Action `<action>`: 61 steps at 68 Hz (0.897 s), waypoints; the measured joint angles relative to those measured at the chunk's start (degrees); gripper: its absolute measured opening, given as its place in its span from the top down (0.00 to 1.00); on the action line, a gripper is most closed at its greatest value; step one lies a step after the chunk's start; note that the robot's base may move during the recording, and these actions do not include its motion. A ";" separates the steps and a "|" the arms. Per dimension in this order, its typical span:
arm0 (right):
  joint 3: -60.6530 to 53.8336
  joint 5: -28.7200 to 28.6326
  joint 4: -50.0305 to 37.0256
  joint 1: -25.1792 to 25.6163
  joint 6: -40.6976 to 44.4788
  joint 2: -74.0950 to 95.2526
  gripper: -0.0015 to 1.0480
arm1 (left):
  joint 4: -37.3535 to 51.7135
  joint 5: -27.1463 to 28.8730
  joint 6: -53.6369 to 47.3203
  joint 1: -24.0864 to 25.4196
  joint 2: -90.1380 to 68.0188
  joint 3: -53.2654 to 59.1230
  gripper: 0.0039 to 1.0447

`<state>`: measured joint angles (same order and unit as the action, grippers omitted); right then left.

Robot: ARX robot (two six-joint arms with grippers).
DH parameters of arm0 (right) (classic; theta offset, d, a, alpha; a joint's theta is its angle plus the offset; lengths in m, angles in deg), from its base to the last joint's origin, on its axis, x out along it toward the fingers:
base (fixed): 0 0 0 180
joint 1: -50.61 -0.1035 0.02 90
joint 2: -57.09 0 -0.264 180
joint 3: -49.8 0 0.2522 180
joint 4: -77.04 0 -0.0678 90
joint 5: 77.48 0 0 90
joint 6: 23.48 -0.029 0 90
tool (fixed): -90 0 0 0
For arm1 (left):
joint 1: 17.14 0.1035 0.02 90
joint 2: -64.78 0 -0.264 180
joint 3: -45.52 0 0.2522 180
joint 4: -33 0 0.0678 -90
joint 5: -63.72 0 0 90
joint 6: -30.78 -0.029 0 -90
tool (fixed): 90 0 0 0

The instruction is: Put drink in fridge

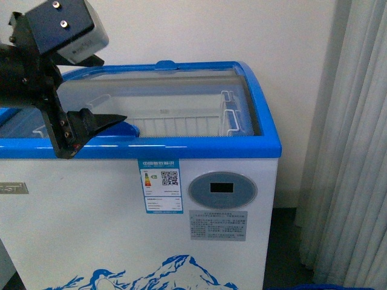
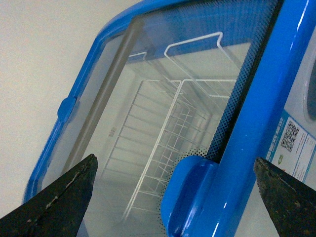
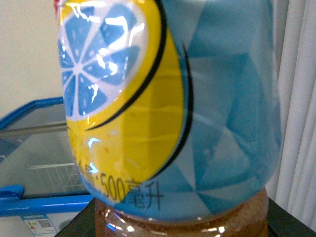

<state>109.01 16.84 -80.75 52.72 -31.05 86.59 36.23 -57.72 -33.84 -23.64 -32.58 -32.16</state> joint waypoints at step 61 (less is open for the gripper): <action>0.00 -0.02 0.00 0.00 0.00 0.00 0.57 | -10.95 1.88 -16.57 3.39 -22.08 -28.65 0.08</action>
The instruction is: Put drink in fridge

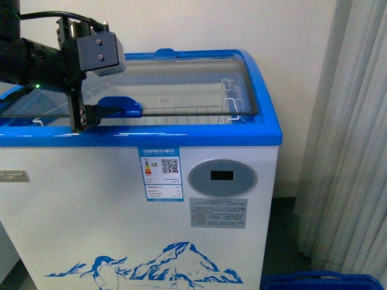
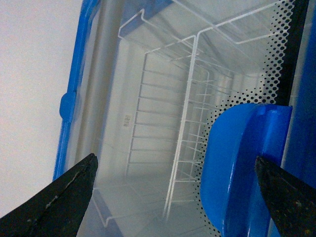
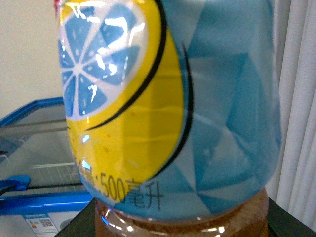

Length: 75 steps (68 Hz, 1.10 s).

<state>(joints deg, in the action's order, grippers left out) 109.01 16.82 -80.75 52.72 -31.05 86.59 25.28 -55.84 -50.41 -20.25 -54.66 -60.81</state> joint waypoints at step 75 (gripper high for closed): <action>0.00 0.22 0.00 0.09 -0.15 0.00 0.57 | 13.29 40.57 47.21 -1.14 -12.00 -25.44 0.07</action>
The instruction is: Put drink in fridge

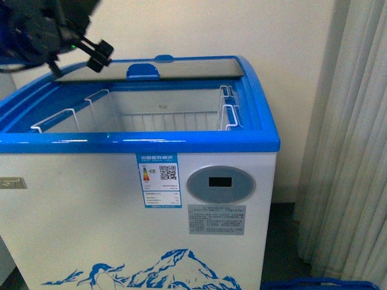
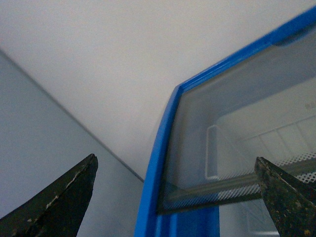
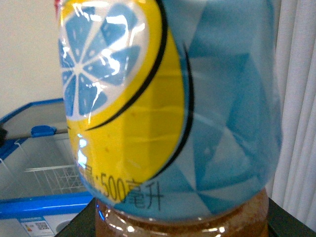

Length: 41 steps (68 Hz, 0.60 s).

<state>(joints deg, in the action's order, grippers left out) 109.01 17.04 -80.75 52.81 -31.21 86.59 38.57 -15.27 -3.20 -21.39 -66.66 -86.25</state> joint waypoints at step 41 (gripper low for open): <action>15.80 -20.28 33.31 6.38 10.34 9.86 0.57 | 14.67 -10.01 32.06 4.04 81.68 101.96 0.53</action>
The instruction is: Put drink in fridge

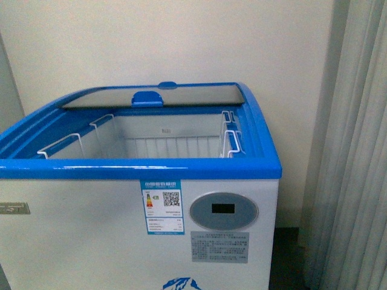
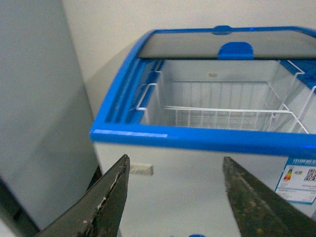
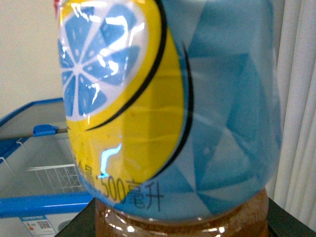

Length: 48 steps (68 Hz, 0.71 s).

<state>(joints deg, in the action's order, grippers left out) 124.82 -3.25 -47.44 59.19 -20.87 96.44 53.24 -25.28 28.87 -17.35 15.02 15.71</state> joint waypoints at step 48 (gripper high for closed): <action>65.77 16.83 12.35 -22.23 65.00 77.02 0.57 | -7.10 -1.01 1.60 0.02 18.84 12.26 0.98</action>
<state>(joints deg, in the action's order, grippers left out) 190.58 13.58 -35.09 36.96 44.13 173.47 46.13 -26.29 30.46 -17.33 33.86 27.97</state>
